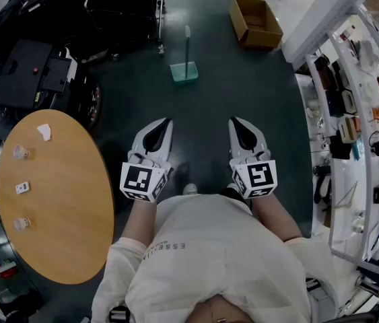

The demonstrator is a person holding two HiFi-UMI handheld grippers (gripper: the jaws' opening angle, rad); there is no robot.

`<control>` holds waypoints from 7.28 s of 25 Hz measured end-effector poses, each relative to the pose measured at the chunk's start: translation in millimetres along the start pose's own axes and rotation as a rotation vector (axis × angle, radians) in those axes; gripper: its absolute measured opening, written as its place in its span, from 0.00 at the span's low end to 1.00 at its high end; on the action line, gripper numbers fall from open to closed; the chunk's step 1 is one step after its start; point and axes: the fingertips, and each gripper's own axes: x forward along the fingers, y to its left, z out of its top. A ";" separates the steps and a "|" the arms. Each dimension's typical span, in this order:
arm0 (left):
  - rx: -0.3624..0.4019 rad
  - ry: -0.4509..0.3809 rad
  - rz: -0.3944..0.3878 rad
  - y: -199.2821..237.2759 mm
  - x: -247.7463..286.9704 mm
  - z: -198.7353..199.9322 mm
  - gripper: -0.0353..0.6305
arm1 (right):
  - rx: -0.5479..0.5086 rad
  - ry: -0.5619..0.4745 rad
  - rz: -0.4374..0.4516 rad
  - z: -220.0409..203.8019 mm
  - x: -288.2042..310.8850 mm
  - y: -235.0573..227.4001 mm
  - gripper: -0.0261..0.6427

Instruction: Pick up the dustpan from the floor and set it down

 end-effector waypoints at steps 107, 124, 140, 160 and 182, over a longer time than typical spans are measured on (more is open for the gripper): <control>-0.151 0.260 0.106 438.8 450.5 -160.1 0.08 | 0.342 0.871 -0.027 -263.0 637.0 -202.1 0.08; -0.007 0.067 0.045 291.3 340.5 -28.1 0.08 | 0.289 0.627 0.018 -111.2 437.0 -183.0 0.08; 0.028 0.065 0.048 261.4 297.3 -26.5 0.08 | 0.304 0.718 0.022 -141.4 344.6 -154.9 0.08; 0.013 0.090 0.066 289.7 329.9 -37.5 0.08 | 0.311 0.710 0.065 -141.5 394.1 -165.4 0.08; -0.121 0.164 0.116 463.9 474.8 -100.9 0.08 | 0.300 0.843 0.026 -203.0 625.2 -209.8 0.08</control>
